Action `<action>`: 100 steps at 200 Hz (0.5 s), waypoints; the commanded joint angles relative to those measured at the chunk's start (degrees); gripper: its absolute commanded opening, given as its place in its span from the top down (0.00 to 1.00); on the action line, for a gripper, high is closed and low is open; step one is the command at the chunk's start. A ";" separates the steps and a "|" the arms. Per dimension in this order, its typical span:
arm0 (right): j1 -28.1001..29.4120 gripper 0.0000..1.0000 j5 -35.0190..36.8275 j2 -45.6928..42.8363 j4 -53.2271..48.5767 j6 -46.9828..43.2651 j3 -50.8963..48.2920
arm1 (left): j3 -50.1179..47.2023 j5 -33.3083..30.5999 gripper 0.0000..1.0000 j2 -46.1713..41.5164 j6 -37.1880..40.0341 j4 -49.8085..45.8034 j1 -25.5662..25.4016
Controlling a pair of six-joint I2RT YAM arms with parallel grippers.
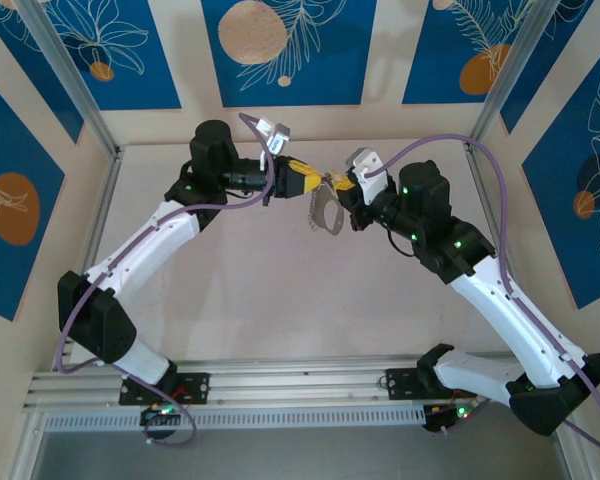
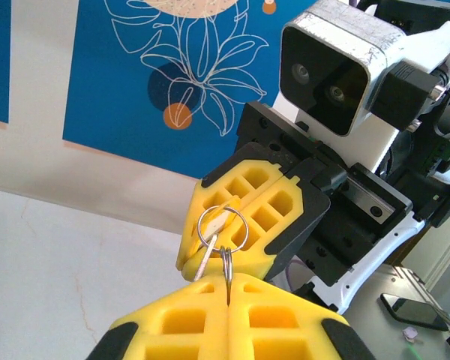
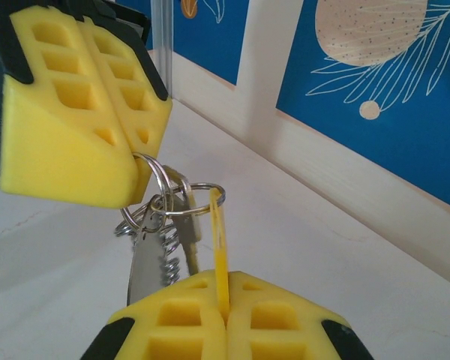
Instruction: Put the keys on the keyring
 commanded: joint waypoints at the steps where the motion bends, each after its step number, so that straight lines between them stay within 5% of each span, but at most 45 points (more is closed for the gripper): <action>1: -0.21 1.00 0.63 -1.12 1.46 1.71 1.25 | 1.37 1.36 1.00 -2.54 0.77 0.81 0.08; 100: 4.15 1.00 2.79 1.64 1.37 -0.09 2.63 | 1.55 1.38 1.00 -2.22 0.24 1.42 -0.01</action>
